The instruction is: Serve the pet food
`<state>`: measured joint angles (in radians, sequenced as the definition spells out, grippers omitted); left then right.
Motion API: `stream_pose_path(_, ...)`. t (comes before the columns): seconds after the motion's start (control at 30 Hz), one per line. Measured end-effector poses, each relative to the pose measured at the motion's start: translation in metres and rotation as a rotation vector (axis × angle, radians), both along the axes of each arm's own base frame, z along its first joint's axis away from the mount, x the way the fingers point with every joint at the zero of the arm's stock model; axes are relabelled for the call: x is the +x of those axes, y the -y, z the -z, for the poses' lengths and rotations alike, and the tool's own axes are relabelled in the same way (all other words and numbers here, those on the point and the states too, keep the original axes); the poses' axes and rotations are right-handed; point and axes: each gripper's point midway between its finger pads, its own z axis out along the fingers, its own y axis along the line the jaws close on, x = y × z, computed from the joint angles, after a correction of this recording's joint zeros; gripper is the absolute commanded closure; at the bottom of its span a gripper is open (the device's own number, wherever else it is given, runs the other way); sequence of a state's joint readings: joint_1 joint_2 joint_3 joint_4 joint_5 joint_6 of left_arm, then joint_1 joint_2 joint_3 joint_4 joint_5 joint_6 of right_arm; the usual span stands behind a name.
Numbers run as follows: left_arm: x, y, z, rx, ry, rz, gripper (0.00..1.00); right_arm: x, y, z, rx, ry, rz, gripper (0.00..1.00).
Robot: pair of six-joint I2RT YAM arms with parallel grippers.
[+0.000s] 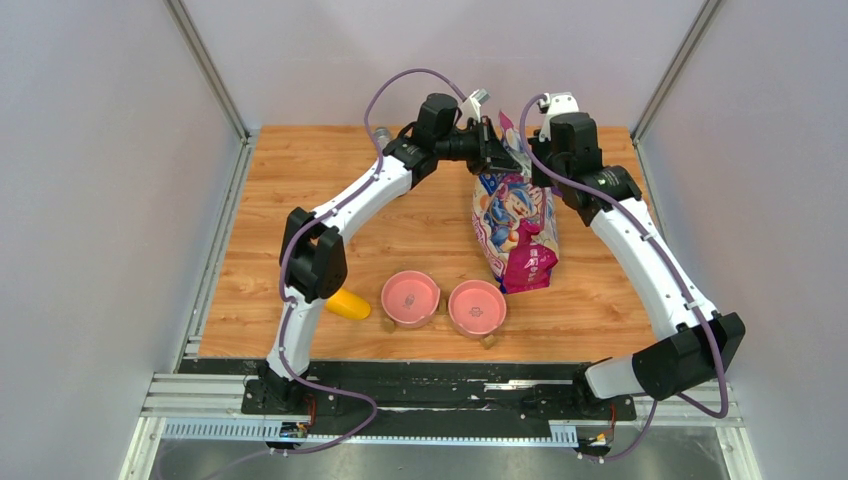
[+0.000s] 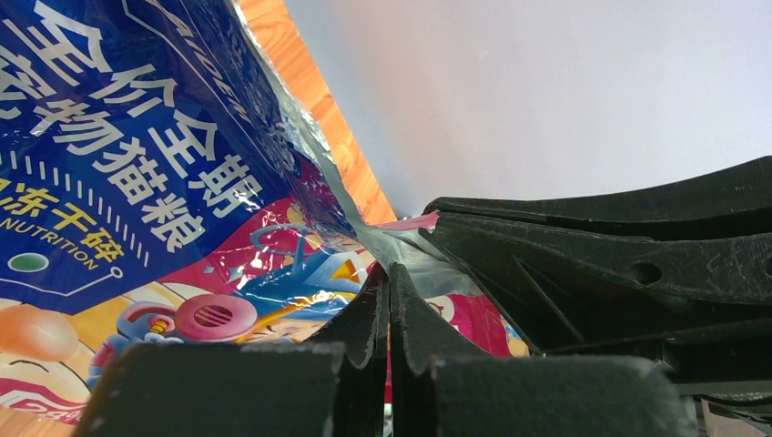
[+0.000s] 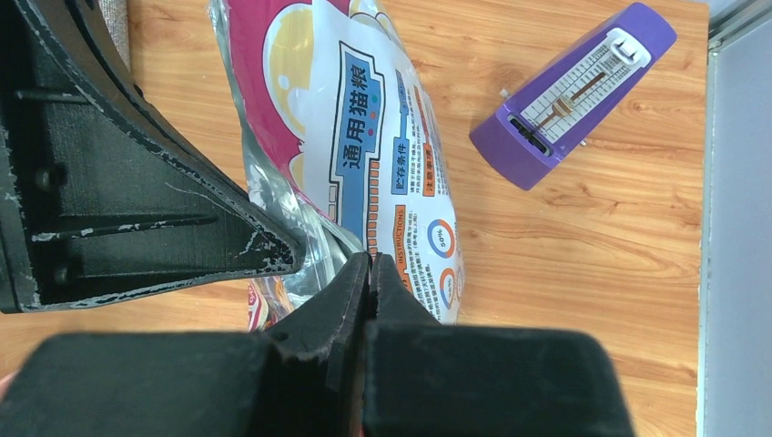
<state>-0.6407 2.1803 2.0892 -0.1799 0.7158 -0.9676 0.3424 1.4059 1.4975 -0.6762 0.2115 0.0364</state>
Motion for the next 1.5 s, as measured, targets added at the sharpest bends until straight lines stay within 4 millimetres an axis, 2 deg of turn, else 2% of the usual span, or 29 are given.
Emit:
stream_pose_path(0.27,-0.001,0.0,-0.001,-0.007,-0.007,0.006,1.0,-0.002,0.002,0.003,0.017,-0.02,0.016,0.74)
stream_pose_path(0.4,-0.001,-0.001,-0.002,-0.009,-0.011,0.007,1.0,-0.004,0.004,0.005,0.019,-0.032,0.025,0.71)
stream_pose_path(0.47,0.0,-0.001,-0.002,-0.009,-0.011,0.006,1.0,-0.005,0.005,0.008,0.015,-0.045,0.026,0.73)
stream_pose_path(0.53,-0.001,-0.001,-0.002,-0.009,-0.012,0.008,1.0,-0.004,0.004,0.011,0.011,-0.058,0.026,0.79)
stream_pose_path(0.67,-0.001,-0.001,-0.001,-0.008,-0.014,0.009,1.0,-0.003,0.001,0.016,0.021,-0.077,0.019,1.0)
stream_pose_path(0.83,-0.001,-0.001,0.001,0.001,-0.015,0.006,1.0,-0.004,0.001,0.017,0.047,-0.084,0.039,1.0)
stream_pose_path(1.0,0.0,-0.001,0.008,0.03,-0.013,-0.008,1.0,-0.002,0.009,0.017,0.129,-0.093,0.124,1.0)
stream_pose_path(1.23,0.0,-0.015,0.025,0.106,-0.039,-0.057,1.0,-0.003,0.046,0.001,0.199,-0.038,0.309,1.0)
stream_pose_path(1.5,0.0,-0.037,0.009,0.164,0.006,-0.127,1.0,-0.004,0.046,-0.004,0.228,-0.017,0.312,1.0)
